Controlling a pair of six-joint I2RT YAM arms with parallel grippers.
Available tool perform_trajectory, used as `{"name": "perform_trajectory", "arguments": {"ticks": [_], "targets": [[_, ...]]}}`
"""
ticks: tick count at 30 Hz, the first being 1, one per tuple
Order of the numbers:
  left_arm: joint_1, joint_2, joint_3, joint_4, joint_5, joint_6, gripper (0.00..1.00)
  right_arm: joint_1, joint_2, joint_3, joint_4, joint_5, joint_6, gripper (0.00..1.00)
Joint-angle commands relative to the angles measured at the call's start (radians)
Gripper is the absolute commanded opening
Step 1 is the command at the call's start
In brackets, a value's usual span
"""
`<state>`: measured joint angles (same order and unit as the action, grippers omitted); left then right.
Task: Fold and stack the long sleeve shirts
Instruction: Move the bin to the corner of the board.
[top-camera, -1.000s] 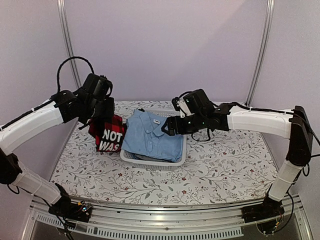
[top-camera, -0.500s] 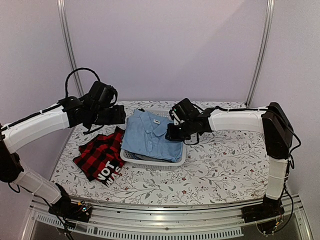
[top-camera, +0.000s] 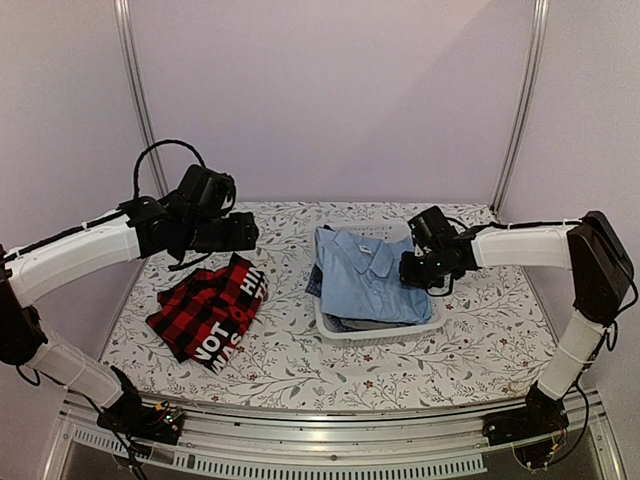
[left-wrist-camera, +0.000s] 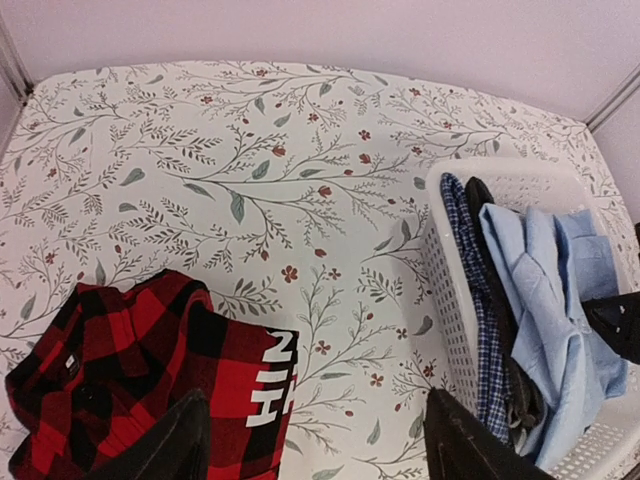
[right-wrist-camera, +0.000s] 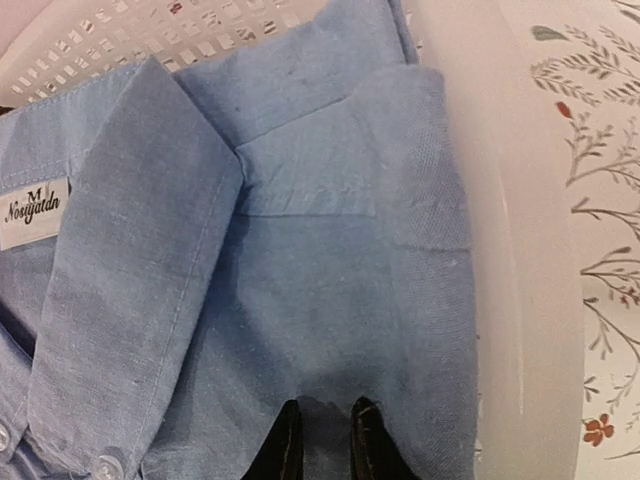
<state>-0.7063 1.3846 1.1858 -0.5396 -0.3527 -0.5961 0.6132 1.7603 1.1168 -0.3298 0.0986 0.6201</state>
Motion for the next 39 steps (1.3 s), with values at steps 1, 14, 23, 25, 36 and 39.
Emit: {"name": "perform_trajectory", "arguments": {"ticks": [1, 14, 23, 25, 36, 39], "targets": [[0.009, 0.002, -0.011, 0.031, 0.024, -0.002, 0.73, -0.126, -0.116, -0.164, -0.098, 0.101, 0.023, 0.17], [0.009, 0.020, 0.002, 0.054, 0.057, 0.013, 0.73, -0.207, -0.468, -0.201, -0.207, 0.101, -0.016, 0.29], [0.009, 0.017, 0.008, 0.056, 0.063, 0.008, 0.73, -0.001, -0.243, 0.150, -0.109, 0.042, -0.113, 0.38], [0.009, 0.012, 0.005, 0.055, 0.063, 0.005, 0.73, 0.003, -0.175, 0.210, -0.059, -0.008, -0.162, 0.41], [0.009, -0.002, -0.007, 0.041, 0.056, -0.001, 0.73, -0.017, 0.294, 0.591, -0.083, -0.147, -0.282, 0.48], [0.010, -0.006, -0.016, 0.039, 0.055, -0.003, 0.73, -0.045, 0.342, 0.573, -0.089, -0.161, -0.253, 0.49]]}}
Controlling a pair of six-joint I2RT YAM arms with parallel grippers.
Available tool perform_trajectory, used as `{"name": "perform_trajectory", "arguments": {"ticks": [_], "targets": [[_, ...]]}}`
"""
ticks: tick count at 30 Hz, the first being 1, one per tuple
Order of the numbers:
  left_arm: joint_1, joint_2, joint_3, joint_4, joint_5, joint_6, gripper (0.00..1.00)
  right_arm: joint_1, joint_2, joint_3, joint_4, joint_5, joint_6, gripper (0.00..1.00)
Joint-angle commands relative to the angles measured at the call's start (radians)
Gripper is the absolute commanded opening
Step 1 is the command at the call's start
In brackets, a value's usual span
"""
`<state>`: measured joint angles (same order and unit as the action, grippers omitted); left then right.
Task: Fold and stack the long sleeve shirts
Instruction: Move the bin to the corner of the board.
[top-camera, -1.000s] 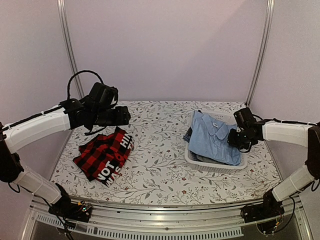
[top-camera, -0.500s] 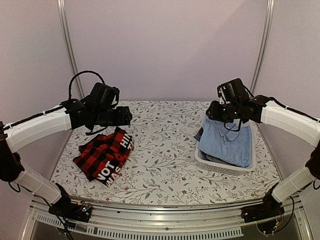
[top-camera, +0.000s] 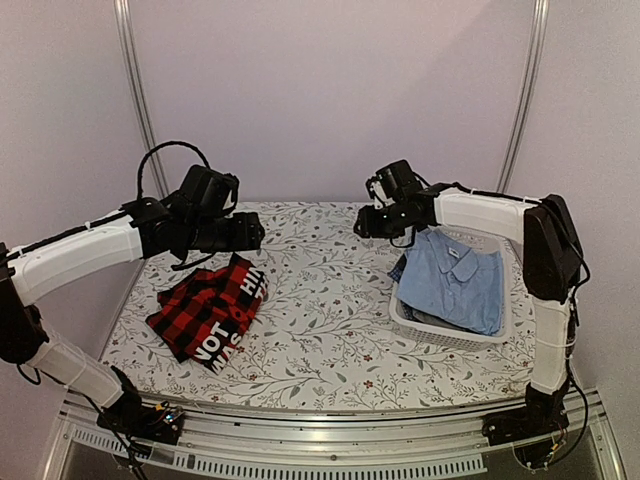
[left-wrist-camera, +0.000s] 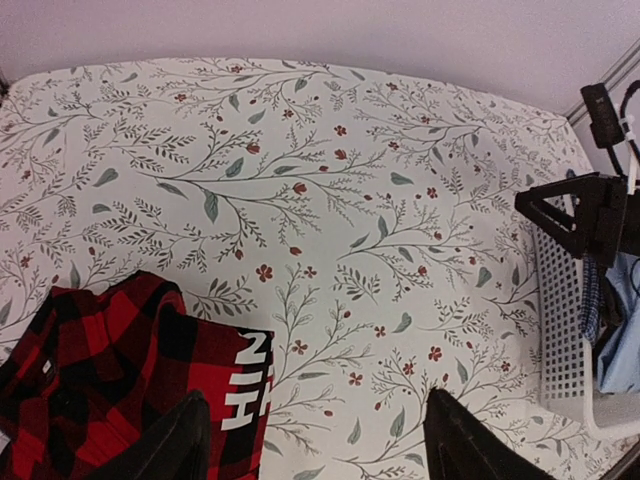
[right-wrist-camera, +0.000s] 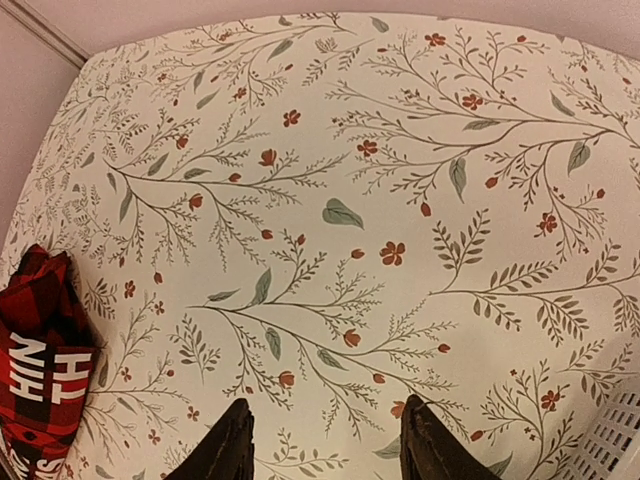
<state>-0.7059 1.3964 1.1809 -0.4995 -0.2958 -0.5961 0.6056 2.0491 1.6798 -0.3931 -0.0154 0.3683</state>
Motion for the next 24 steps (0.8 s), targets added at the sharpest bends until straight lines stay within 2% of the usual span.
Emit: {"name": "perform_trajectory", "arguments": {"ticks": [1, 8, 17, 19, 24], "targets": [[0.009, -0.020, -0.013, -0.002, -0.002, -0.003, 0.73, -0.047, 0.058, -0.010, -0.029, -0.045, 0.008, 0.49], [0.008, -0.029, -0.027, -0.005, -0.005, -0.002, 0.73, -0.071, -0.052, -0.247, -0.019, 0.011, 0.047, 0.50], [0.011, -0.012, -0.048, 0.007, 0.004, -0.005, 0.73, -0.076, -0.324, -0.603, 0.024, 0.010, 0.101, 0.53], [0.012, -0.009, -0.055, 0.007, 0.007, -0.007, 0.73, -0.078, -0.379, -0.674, 0.025, 0.048, 0.114, 0.54], [0.022, -0.004, -0.074, 0.012, 0.021, -0.012, 0.74, -0.095, -0.476, -0.756, 0.022, 0.066, 0.140, 0.56]]}}
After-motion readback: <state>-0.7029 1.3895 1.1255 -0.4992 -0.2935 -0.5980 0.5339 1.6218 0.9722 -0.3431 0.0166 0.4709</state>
